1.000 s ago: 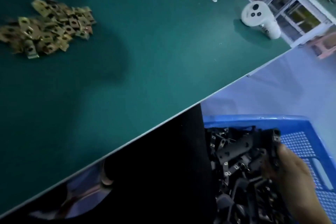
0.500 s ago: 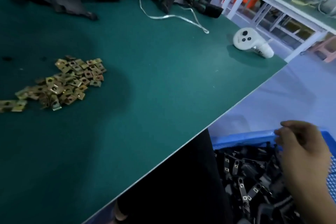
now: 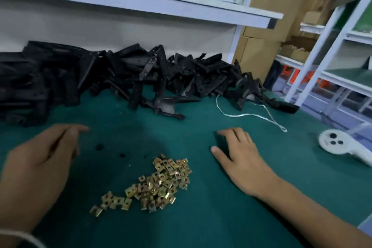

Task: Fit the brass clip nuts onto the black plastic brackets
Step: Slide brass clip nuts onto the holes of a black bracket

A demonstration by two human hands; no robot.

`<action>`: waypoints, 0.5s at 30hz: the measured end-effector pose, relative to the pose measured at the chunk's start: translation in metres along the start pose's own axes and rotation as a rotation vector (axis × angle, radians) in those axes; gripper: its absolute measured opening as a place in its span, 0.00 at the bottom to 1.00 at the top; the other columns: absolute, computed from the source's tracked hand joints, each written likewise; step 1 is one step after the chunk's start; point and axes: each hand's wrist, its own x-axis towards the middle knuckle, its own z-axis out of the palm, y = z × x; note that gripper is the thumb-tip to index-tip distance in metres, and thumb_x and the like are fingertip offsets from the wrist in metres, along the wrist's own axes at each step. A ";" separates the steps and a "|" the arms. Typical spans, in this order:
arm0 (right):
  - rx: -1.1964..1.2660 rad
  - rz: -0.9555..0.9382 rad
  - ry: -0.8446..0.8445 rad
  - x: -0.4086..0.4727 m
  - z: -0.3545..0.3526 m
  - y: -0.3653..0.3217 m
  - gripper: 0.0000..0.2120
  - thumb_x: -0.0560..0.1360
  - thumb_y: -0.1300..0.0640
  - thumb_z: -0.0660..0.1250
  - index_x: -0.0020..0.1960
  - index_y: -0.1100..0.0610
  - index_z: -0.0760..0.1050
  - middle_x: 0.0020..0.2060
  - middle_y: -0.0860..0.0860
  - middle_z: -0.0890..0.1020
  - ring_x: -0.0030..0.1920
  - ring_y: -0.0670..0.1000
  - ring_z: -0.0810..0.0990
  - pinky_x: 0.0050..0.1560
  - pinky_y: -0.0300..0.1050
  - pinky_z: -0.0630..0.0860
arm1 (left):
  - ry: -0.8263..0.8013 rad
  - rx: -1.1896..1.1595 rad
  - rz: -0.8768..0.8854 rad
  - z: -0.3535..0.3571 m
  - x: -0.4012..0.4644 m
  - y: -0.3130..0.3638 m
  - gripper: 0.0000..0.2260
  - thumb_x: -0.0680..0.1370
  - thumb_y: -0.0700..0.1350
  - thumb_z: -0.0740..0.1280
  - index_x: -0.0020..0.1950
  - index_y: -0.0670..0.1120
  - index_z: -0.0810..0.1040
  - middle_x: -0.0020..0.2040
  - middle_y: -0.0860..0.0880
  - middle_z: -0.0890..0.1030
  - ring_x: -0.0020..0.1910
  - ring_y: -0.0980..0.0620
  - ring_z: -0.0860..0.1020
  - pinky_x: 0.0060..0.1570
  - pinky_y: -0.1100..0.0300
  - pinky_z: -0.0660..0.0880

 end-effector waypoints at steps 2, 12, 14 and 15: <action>0.015 -0.050 -0.014 0.032 0.009 -0.010 0.27 0.82 0.35 0.55 0.75 0.48 0.67 0.68 0.44 0.69 0.70 0.49 0.66 0.74 0.50 0.65 | -0.005 -0.074 -0.055 -0.005 -0.005 0.038 0.22 0.83 0.69 0.52 0.65 0.61 0.79 0.35 0.54 0.78 0.24 0.52 0.74 0.23 0.66 0.71; 0.049 -0.259 0.174 0.095 0.033 -0.061 0.06 0.83 0.52 0.68 0.59 0.50 0.77 0.53 0.47 0.79 0.55 0.53 0.78 0.55 0.52 0.76 | 0.015 -0.122 -0.069 -0.008 -0.017 0.088 0.09 0.83 0.53 0.61 0.52 0.65 0.79 0.36 0.50 0.79 0.27 0.47 0.73 0.22 0.55 0.68; 0.070 -0.342 0.236 0.089 0.032 -0.064 0.02 0.84 0.53 0.64 0.55 0.51 0.72 0.48 0.47 0.76 0.47 0.52 0.77 0.46 0.51 0.76 | -0.014 -0.099 -0.084 -0.008 -0.019 0.091 0.09 0.83 0.53 0.61 0.51 0.65 0.79 0.36 0.52 0.80 0.27 0.46 0.74 0.26 0.50 0.71; 0.125 -0.364 0.276 0.085 0.029 -0.066 0.02 0.85 0.53 0.63 0.55 0.51 0.70 0.48 0.46 0.75 0.45 0.50 0.77 0.44 0.50 0.75 | -0.017 -0.056 -0.067 -0.007 -0.020 0.090 0.09 0.83 0.53 0.61 0.51 0.65 0.79 0.36 0.53 0.80 0.27 0.47 0.75 0.27 0.48 0.73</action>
